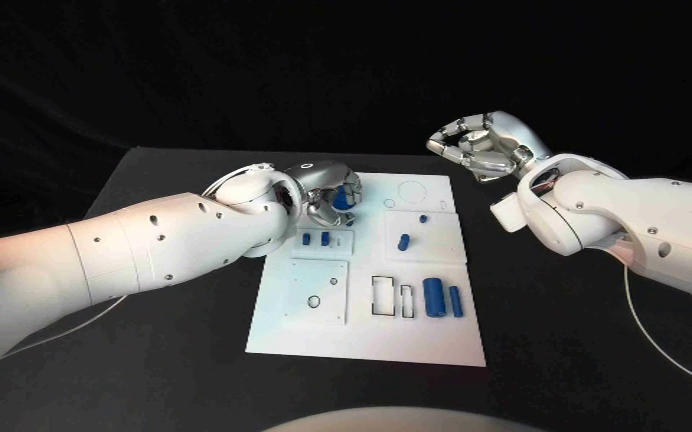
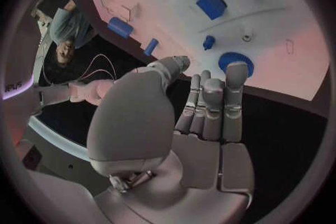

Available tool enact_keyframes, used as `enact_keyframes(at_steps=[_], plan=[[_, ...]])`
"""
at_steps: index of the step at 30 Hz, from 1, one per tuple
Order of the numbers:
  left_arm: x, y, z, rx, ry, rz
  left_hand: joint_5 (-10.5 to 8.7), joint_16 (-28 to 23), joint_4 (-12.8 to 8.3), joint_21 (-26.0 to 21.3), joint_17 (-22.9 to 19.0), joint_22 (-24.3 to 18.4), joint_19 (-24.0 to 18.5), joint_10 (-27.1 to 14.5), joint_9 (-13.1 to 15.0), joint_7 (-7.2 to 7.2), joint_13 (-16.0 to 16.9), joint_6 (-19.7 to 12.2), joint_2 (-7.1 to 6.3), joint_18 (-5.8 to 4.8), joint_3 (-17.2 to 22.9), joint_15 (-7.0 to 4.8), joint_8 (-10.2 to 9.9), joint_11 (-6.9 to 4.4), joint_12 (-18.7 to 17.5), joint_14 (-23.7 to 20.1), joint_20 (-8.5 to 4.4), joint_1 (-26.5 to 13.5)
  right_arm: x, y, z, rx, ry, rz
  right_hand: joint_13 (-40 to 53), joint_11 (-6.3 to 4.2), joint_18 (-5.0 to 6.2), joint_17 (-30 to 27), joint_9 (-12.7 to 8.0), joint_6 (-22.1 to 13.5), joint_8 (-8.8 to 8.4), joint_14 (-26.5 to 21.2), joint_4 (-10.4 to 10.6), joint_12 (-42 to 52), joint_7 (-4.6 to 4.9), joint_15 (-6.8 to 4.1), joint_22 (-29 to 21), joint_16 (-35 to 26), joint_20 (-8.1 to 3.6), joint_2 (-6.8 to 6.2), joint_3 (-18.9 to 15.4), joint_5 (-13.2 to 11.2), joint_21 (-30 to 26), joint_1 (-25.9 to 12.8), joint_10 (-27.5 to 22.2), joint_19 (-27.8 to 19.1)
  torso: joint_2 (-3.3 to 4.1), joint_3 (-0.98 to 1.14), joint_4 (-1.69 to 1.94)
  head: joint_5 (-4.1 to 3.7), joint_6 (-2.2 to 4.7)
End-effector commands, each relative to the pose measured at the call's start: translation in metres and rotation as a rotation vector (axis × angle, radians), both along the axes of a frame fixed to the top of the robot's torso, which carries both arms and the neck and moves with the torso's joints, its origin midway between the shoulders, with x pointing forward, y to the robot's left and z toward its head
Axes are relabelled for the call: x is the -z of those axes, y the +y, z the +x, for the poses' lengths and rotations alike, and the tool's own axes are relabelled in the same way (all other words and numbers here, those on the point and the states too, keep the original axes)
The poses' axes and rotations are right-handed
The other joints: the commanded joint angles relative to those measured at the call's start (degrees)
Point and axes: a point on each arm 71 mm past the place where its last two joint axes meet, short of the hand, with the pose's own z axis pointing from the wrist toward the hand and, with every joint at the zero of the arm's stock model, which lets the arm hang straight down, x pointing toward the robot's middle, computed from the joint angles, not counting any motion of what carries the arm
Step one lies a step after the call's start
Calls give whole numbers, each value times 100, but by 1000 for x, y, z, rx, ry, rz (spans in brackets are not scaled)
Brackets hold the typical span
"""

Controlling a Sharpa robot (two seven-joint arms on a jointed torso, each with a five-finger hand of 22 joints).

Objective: Assemble the parts on the task board

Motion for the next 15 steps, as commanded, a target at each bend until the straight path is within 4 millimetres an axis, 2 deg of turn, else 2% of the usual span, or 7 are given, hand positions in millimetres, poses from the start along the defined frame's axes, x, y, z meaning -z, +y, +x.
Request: enact_keyframes(at_steps=[1, 7, 12, 15], plan=[[1, -7, -2, 79, -85, 73, -25, 80, -18, 110, 34, 134, 118, 4, -81, -6, -90, 79, -36, -32, -60, 3, -50, 22, -86, 88, 6, 32, 0, 2, -1, -13, -7, 2, -5, -7, 100, 478, -6, -46, 22, 343, -23, -35, 2, -40, 838, -34, -24, -6, -7, 28, -20, 67, -25, 8, 10, 0, -12, 0, 5], [9, -11, 1, 76, -61, 146, -61, 203, -33, 278, 44, 340, 241, -6, -239, -14, -273, 178, -34, -68, -151, 10, -129, 26, -220, 164, 13, 35, 0, 2, -1, -14, -8, 2, -5, -7, 100, 478, -6, -46, 22, 343, -23, -35, 2, -40, 838, -34, -24, -6, -7, 28, -20, 67, -25, 8, 22, 2, -21, -4, 15], [14, -13, 3, 67, -52, 193, -66, 255, -38, 358, 16, 438, 294, 13, -321, -19, -370, 242, -19, -85, -188, 15, -165, 35, -281, 191, 18, 54, -1, 2, -1, -14, -9, 2, -16, -7, 103, 474, -9, -48, 26, 342, -25, -46, 2, -41, 832, -37, -24, -1, -4, 37, -32, 92, -33, 3, 15, 4, -2, -23, -11], [15, -14, 4, 62, -49, 208, -66, 275, -40, 399, 20, 494, 327, 13, -344, -10, -398, 264, -9, -96, -192, 18, -174, 41, -300, 206, 20, 66, -1, 2, -1, -14, -9, 3, -16, -7, 103, 474, -9, -48, 26, 342, -25, -46, 2, -41, 832, -37, -24, -1, -4, 37, -32, 92, -33, 3, 22, 6, -7, -22, -10]])
